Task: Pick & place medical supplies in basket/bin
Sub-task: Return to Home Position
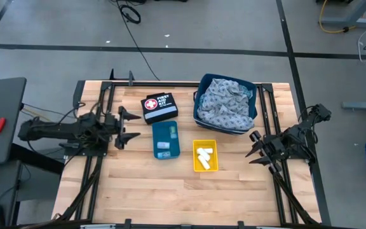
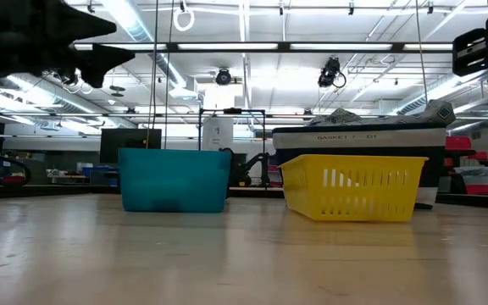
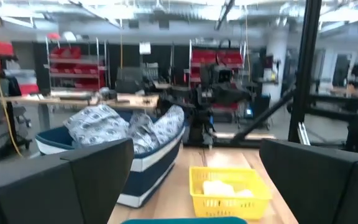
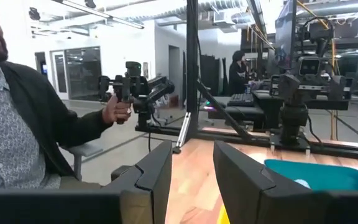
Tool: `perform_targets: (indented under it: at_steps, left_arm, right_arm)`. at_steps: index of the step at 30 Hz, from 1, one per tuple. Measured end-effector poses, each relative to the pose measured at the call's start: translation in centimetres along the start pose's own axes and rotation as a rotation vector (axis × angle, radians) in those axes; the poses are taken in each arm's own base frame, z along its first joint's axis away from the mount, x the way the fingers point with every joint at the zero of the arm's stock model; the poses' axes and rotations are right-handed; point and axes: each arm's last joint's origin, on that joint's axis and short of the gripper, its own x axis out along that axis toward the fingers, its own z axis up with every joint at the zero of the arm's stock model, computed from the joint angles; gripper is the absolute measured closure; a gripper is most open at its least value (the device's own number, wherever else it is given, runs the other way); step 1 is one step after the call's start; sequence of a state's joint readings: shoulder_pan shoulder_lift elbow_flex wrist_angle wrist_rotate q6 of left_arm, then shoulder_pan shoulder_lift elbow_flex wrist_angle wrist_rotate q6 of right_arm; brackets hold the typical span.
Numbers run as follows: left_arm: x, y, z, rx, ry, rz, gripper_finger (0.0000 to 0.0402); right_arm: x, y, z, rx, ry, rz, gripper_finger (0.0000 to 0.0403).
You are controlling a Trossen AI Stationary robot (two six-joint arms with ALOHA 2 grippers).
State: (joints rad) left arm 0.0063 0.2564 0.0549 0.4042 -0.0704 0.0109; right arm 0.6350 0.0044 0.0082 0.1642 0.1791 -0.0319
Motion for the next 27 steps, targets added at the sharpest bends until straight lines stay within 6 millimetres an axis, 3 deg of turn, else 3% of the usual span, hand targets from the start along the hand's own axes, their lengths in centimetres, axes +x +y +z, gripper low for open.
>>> perform_targets:
  at_steps: [8, 19, 27]
  left_arm:
    - [-1.7, 0.4, -0.9, -0.036, -0.017, 0.077, 0.0049]
    - [-1.9, 0.5, -1.3, -0.015, 0.024, 0.112, 0.0049]
    - [-1.9, 0.6, -1.6, -0.040, 0.045, 0.127, 0.0049]
  right_arm:
    - [0.0, -0.3, -0.1, 0.013, 0.009, -0.114, 0.0275]
    - [-0.1, -1.9, -0.6, -0.072, 0.070, -0.351, 0.0275]
    - [-0.1, -3.1, -0.9, 0.001, 0.089, -0.198, 0.0275]
